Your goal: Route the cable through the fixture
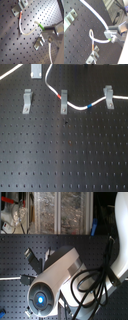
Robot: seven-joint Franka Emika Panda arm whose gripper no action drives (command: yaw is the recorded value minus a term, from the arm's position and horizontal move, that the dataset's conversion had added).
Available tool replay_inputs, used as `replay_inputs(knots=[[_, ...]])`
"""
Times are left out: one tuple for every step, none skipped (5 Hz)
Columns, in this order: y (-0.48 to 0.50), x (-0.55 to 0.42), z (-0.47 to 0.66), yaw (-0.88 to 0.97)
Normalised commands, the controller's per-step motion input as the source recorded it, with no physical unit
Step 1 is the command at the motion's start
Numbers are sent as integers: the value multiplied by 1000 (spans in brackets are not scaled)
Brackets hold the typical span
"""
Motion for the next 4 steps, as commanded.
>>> replay_inputs(knots=[[0, 0, 11, 0], [62, -118, 242, 9], [297, -345, 373, 29], [383, -349, 378, 49]])
